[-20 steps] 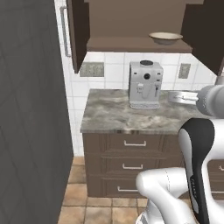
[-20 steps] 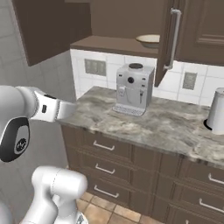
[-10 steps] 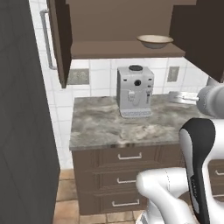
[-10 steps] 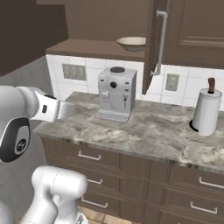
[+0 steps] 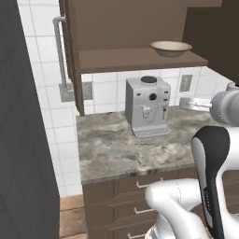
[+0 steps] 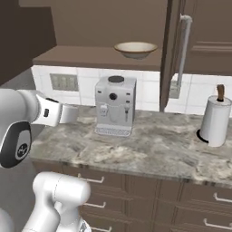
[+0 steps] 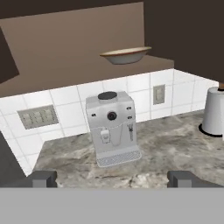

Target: Move the bowls from the cabinet to the plates on the dining table.

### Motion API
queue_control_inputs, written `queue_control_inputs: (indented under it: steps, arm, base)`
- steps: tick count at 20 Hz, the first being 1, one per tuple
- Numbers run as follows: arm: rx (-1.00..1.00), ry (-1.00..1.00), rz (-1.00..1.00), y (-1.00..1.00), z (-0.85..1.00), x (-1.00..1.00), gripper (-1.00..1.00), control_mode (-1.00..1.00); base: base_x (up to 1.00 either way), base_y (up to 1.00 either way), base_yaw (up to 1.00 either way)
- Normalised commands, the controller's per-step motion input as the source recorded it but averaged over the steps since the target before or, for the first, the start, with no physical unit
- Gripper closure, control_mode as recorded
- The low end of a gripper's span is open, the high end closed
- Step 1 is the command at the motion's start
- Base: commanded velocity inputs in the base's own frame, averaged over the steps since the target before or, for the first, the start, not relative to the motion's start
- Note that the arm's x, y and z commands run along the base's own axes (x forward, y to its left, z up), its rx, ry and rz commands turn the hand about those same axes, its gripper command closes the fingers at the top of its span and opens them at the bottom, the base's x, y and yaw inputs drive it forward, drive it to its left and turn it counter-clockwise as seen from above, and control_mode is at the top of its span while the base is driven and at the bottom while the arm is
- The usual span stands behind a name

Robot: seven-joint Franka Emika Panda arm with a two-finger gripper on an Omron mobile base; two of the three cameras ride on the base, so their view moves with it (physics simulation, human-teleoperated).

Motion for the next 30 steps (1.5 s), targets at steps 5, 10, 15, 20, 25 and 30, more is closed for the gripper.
queue_control_inputs:
  steps: [5, 10, 15, 20, 25, 30]
  arm:
    - [0.0, 0.0, 0.0, 0.0, 0.0, 0.0, -1.0, 1.0]
    - [0.0, 0.0, 0.0, 0.0, 0.0, 0.0, -1.0, 1.0]
    - [0.0, 0.0, 0.0, 0.0, 0.0, 0.0, -1.0, 1.0]
    - [0.0, 0.0, 0.0, 0.0, 0.0, 0.0, -1.0, 1.0]
    - [0.0, 0.0, 0.0, 0.0, 0.0, 0.0, -1.0, 1.0]
    - [0.0, 0.0, 0.0, 0.0, 0.0, 0.0, -1.0, 1.0]
  base:
    - [0.48, 0.4, -0.25]
    - [0.46, 0.28, -0.23]
    - [0.36, 0.27, -0.2]
    - [0.18, 0.23, -0.12]
    - [0.0, 0.02, -0.01]
    - [-0.04, 0.0, 0.0]
